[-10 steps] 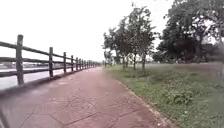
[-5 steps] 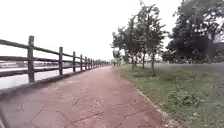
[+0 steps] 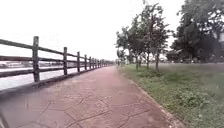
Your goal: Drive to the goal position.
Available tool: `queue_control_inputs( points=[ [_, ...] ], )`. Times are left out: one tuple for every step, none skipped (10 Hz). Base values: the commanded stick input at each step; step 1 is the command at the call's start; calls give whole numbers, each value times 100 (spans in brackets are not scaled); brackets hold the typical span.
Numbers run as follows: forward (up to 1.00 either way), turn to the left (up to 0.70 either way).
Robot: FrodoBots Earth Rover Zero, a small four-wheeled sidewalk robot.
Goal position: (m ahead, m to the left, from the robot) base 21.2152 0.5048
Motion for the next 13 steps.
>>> queue_control_inputs(
  points=[
    [66, 0],
    [70, 0],
    [70, 0],
    [70, 0],
    [70, 0],
    [70, 0],
    [70, 0],
    [70, 20],
    [70, 32],
    [70, 34],
    [70, 34],
    [70, 9],
    [70, 0]
  ],
)
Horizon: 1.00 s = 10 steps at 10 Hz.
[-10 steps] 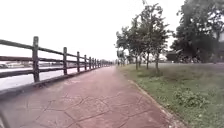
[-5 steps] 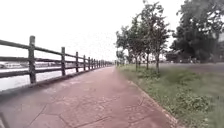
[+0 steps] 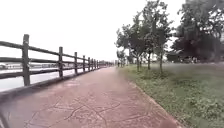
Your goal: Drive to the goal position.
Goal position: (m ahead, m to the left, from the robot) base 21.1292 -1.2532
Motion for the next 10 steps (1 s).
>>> queue_control_inputs(
  points=[
    [70, 0],
    [70, 0],
    [70, 0],
    [70, 0],
    [70, 0],
    [70, 0],
    [70, 0],
    [70, 0],
    [70, 0],
    [70, 0]
  ],
)
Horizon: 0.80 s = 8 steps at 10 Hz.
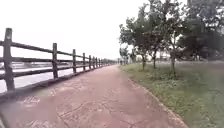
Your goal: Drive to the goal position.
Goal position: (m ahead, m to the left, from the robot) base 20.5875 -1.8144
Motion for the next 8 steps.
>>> queue_control_inputs(
  points=[
    [70, 0],
    [70, 14],
    [70, 35],
    [70, 35],
    [70, 23],
    [70, 0],
    [70, 0],
    [70, 0]
  ],
)
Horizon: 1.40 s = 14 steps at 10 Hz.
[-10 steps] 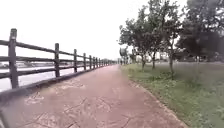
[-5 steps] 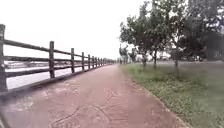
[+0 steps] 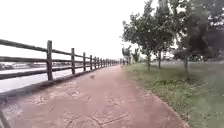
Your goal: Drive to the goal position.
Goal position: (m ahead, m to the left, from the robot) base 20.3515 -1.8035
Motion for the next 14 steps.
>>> queue_control_inputs(
  points=[
    [70, 0],
    [70, 0],
    [70, 29],
    [70, 19],
    [70, 0],
    [70, 0],
    [70, 0],
    [70, 0],
    [70, 0],
    [70, 0],
    [70, 0],
    [70, 0],
    [70, 0],
    [70, 0]
  ],
)
